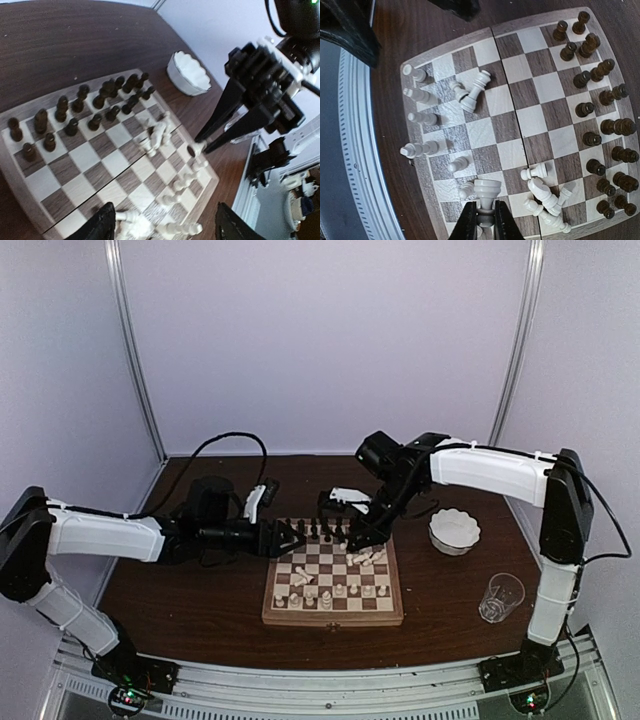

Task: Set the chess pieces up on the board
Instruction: Pass from the right arm to the left

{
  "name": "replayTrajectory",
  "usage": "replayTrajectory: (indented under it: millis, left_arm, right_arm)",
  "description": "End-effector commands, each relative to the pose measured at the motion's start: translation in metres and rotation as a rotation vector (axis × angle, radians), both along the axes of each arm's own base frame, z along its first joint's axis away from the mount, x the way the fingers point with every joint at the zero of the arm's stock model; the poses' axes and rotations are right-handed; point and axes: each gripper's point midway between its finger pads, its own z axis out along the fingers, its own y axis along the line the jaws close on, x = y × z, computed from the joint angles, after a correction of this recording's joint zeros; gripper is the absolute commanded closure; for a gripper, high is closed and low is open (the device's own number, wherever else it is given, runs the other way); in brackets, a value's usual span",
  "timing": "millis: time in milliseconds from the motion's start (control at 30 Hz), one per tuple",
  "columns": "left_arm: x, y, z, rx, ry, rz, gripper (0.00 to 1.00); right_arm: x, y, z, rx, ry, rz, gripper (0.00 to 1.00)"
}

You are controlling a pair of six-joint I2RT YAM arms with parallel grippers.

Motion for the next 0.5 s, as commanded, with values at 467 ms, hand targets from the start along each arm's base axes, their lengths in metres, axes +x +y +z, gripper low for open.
replayTrajectory:
  millis: [467]
  left_arm:
    - [-0.016, -0.074, 0.054, -0.511, 0.183, -0.166, 0.47]
  right_arm:
    - [-0.024, 0.019, 0.067, 0.234, 0.036, 0.074, 0.91]
